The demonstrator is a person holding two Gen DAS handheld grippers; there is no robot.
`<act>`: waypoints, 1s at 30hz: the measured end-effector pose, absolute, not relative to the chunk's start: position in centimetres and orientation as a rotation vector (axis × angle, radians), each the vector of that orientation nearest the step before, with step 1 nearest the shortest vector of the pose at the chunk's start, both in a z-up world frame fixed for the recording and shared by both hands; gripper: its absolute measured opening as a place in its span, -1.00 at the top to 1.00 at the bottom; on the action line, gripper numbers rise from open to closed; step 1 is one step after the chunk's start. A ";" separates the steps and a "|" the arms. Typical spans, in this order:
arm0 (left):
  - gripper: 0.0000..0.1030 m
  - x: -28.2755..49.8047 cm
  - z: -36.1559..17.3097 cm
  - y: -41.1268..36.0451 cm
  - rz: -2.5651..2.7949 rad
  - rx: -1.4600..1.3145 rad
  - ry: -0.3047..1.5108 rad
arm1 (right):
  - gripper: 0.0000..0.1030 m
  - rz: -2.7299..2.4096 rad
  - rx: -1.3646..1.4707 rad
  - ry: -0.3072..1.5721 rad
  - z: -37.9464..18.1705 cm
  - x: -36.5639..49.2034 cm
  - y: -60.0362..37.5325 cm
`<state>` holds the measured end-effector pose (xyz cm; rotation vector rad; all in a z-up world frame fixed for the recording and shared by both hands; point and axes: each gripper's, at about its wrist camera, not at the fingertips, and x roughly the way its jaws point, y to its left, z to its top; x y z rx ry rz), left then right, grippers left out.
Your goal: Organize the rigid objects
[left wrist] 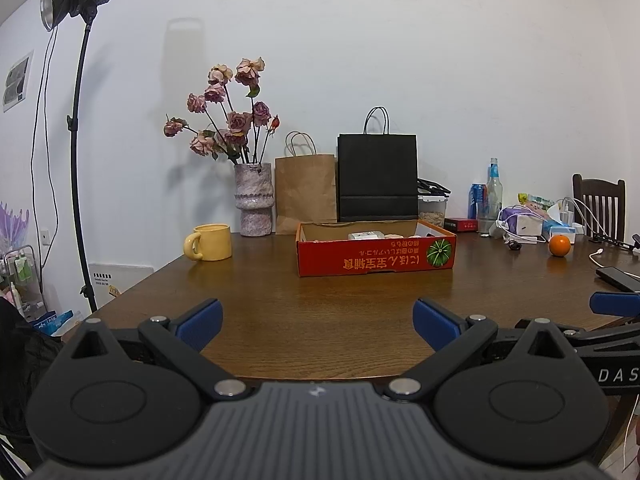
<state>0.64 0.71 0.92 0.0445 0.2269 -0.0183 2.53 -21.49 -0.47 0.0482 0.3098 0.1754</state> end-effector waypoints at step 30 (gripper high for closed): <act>-1.00 0.7 0.6 0.8 -0.029 0.042 0.223 | -1.00 0.170 0.052 0.316 -0.8 2.6 -21.8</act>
